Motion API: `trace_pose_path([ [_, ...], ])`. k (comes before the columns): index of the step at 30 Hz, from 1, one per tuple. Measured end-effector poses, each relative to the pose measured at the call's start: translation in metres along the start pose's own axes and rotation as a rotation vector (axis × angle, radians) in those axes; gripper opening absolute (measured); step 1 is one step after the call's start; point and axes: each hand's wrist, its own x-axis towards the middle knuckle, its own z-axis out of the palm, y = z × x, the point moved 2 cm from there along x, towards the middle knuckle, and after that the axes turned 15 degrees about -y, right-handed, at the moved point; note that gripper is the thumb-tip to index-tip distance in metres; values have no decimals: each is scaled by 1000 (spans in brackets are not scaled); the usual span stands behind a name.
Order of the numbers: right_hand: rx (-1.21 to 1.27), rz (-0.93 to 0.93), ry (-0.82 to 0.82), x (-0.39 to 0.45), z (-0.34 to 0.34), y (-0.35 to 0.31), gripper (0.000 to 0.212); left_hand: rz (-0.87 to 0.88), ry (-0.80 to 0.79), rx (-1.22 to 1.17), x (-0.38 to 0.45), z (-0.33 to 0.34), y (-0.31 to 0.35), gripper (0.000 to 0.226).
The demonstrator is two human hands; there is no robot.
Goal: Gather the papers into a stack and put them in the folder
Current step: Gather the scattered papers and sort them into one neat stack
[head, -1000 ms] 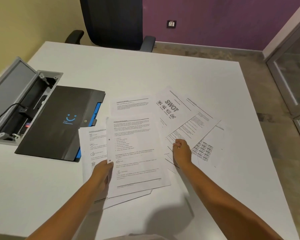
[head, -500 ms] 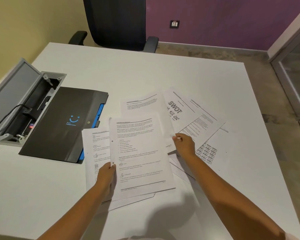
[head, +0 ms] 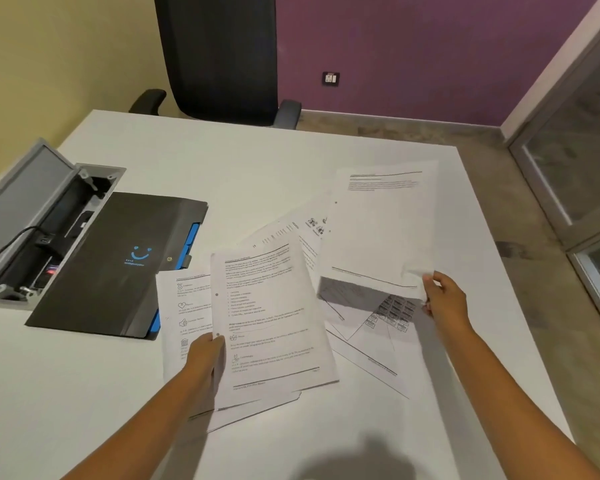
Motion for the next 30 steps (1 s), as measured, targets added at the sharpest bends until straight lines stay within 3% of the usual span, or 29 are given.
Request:
trace_pose_path([
  [8, -42, 42, -242, -48, 45, 37, 11, 38, 1, -128, -6, -6, 10, 15],
  [11, -52, 88, -320, -67, 74, 58, 9, 5, -47, -37, -14, 1, 19, 30],
  [14, -175, 53, -400, -79, 93, 68, 11, 102, -132, 71, -14, 8, 19, 47],
  [19, -283, 5, -450, -90, 101, 70, 23, 232, -162, 64, -24, 14, 25, 58],
  [26, -262, -53, -524, -98, 88, 67, 20, 339, -129, 172, -35, 15, 21, 42],
  [30, -211, -130, -464, -96, 82, 55, 39, 474, -127, 131, -45, 12, 32, 37],
])
